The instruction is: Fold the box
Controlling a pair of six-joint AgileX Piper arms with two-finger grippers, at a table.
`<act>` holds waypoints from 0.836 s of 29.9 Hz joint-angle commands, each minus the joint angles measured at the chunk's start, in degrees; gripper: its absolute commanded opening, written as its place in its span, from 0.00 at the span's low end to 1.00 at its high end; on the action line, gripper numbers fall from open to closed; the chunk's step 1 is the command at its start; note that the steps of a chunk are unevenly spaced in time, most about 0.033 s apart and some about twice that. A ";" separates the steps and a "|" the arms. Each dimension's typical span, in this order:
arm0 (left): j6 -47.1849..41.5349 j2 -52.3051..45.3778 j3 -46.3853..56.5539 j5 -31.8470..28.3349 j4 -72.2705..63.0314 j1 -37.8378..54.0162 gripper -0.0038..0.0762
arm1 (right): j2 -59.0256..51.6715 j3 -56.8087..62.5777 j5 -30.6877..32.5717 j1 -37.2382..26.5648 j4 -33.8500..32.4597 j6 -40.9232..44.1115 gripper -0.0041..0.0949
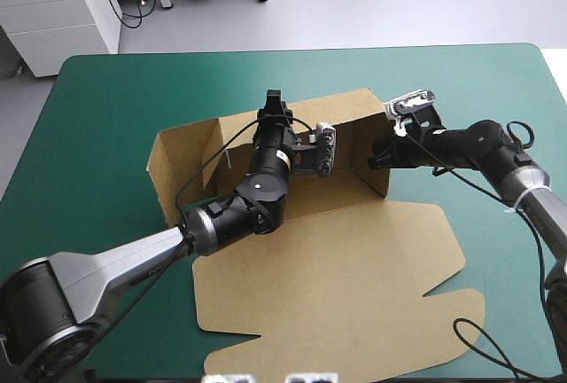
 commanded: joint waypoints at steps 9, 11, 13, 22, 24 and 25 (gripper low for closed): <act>-9.11 -2.40 -1.34 5.40 10.64 -6.47 0.51 | -0.92 -0.78 1.43 0.82 -3.21 10.67 0.04; -11.21 -2.49 -1.34 5.76 11.66 -7.67 0.50 | -0.92 -1.55 1.14 0.82 -4.44 12.80 0.04; -11.86 -2.91 -1.34 6.37 11.82 -9.11 0.51 | -0.92 -2.56 0.97 0.82 -6.06 15.23 0.04; -12.10 -4.67 -1.34 14.21 11.48 -16.61 0.50 | -0.92 -5.90 1.23 0.82 -11.35 21.28 0.04; -12.67 -5.78 -1.34 15.77 11.28 -18.10 0.44 | -0.92 -5.90 1.37 0.82 -11.50 21.28 0.04; -13.20 -6.37 -1.45 15.95 11.20 -18.58 0.38 | -0.92 -5.90 1.61 0.82 -11.50 21.28 0.04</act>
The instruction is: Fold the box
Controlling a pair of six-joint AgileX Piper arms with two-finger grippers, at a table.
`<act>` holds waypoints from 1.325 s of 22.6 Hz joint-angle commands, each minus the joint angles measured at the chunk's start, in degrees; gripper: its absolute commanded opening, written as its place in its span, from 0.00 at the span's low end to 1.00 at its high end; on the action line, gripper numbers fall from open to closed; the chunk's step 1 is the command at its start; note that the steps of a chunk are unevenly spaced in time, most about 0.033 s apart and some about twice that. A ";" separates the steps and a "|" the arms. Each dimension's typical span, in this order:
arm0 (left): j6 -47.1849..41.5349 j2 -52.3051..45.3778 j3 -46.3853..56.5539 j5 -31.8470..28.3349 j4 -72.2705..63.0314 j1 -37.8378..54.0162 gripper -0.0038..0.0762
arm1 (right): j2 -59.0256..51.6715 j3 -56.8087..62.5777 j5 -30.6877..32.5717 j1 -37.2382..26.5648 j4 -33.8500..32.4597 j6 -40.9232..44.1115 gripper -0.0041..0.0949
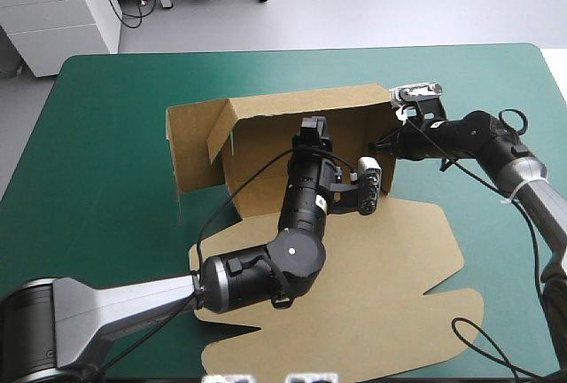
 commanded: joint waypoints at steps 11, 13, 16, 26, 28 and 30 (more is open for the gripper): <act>-7.73 -24.53 -5.59 -7.79 -11.47 11.20 0.05 | -2.75 -1.32 9.33 0.93 -1.30 3.29 0.04; -7.02 -27.37 -6.72 -9.09 -15.57 18.01 0.05 | -3.75 -1.32 9.18 2.79 -3.59 5.50 0.04; -1.16 -29.90 -6.81 -9.56 -27.56 31.23 0.05 | -4.75 -1.55 9.99 5.83 -9.48 13.23 0.04; 14.86 -30.42 -5.08 -14.00 -62.24 63.95 0.05 | -4.50 -13.94 30.35 12.24 -26.37 34.10 0.04; 18.54 -30.29 -4.72 -14.37 -68.54 68.67 0.05 | -3.39 -16.56 36.26 12.24 -26.41 35.90 0.04; 21.67 -30.20 -3.96 -14.28 -73.85 72.85 0.05 | -2.64 -17.88 36.54 12.24 -26.33 36.47 0.04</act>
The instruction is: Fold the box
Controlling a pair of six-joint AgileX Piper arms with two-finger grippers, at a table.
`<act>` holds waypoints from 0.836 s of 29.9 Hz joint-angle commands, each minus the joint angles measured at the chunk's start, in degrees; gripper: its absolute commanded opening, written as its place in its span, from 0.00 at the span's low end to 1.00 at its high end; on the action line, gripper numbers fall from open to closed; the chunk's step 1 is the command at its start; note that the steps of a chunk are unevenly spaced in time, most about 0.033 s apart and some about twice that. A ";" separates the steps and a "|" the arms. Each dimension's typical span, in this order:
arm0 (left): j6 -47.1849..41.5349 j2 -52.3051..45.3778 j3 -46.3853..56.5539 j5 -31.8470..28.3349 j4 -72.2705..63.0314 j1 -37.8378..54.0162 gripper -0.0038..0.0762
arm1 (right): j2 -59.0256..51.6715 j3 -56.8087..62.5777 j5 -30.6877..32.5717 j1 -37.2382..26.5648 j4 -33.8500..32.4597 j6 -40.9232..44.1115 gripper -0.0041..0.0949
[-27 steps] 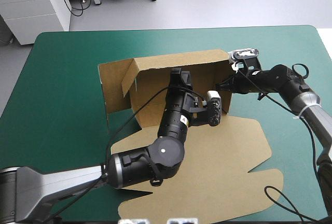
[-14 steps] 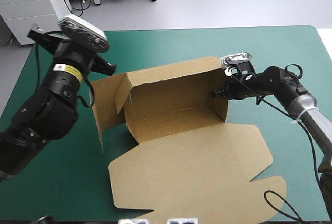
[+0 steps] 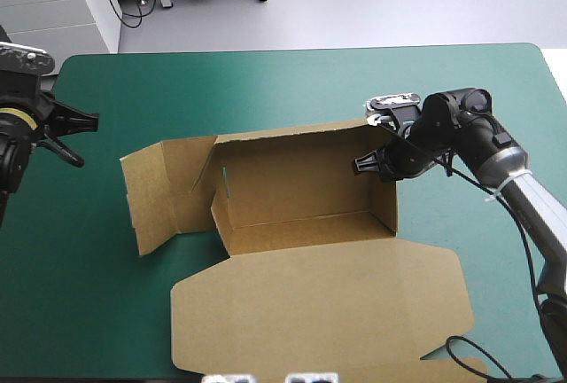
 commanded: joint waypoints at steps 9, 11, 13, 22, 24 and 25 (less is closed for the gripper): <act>6.55 -1.05 4.95 -4.06 -12.47 8.58 0.05 | 8.31 -7.08 2.98 0.38 0.69 -2.20 0.04; 7.60 -1.05 5.96 -5.00 -12.25 8.58 0.05 | 10.01 -7.91 -0.08 0.38 0.80 -2.94 0.04; 9.62 -1.05 6.60 -4.87 -11.99 8.58 0.05 | 11.22 -8.42 -3.73 0.38 0.80 -2.94 0.04; 9.62 -0.92 6.76 -5.68 -12.35 8.58 0.05 | 12.21 -9.01 -10.15 0.38 -1.17 -2.27 0.34; 9.62 -0.92 6.76 -5.54 -12.53 8.58 0.05 | 12.21 -9.77 -10.29 0.38 -1.50 -2.27 0.42; 9.62 -0.92 6.76 -5.21 -12.51 8.58 0.05 | 12.21 -10.44 -10.29 0.38 -1.98 -2.27 0.45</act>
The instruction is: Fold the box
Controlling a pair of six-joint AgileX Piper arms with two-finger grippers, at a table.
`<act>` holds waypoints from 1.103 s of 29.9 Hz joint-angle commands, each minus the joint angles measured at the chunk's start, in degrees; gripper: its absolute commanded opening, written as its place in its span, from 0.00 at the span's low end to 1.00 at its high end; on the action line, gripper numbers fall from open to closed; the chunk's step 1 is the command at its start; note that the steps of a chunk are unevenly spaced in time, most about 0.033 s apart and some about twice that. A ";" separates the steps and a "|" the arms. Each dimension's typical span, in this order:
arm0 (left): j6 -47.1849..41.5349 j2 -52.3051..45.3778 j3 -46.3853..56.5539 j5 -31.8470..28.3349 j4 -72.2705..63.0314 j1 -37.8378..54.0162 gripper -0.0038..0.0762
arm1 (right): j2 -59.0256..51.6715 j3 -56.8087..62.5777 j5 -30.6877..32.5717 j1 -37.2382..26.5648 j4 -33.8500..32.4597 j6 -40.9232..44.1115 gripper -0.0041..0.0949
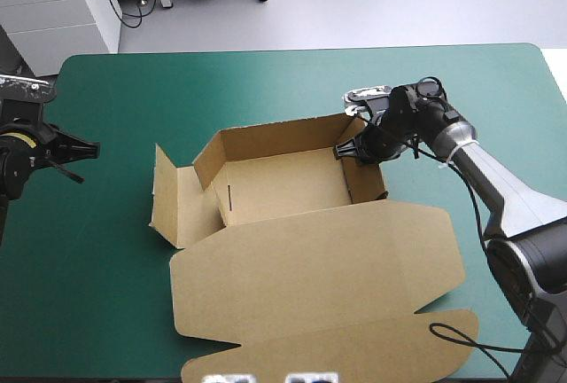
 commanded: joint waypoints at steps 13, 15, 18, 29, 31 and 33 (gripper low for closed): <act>-0.05 -1.19 -1.47 -0.74 -3.59 0.11 0.05 | -2.67 -25.37 10.52 0.18 -12.12 -0.37 0.48; -0.05 -1.19 -1.47 -0.61 -4.75 0.11 0.05 | -2.67 -28.69 13.75 0.18 -12.12 -0.37 0.47; -0.05 -0.96 -1.47 0.58 -5.34 0.11 0.05 | -3.77 -29.85 13.91 0.18 -11.58 1.57 0.46; -0.90 -0.62 -1.47 5.78 -8.75 0.11 0.05 | -4.58 -23.21 13.81 0.18 -7.00 3.90 0.46; -0.90 -0.53 -1.47 5.93 -10.57 0.11 0.05 | -4.02 -20.62 13.82 0.18 -7.00 3.40 0.46; -0.77 -0.53 -1.47 5.93 -12.26 0.11 0.05 | -2.79 -19.07 13.70 0.18 -6.12 2.53 0.46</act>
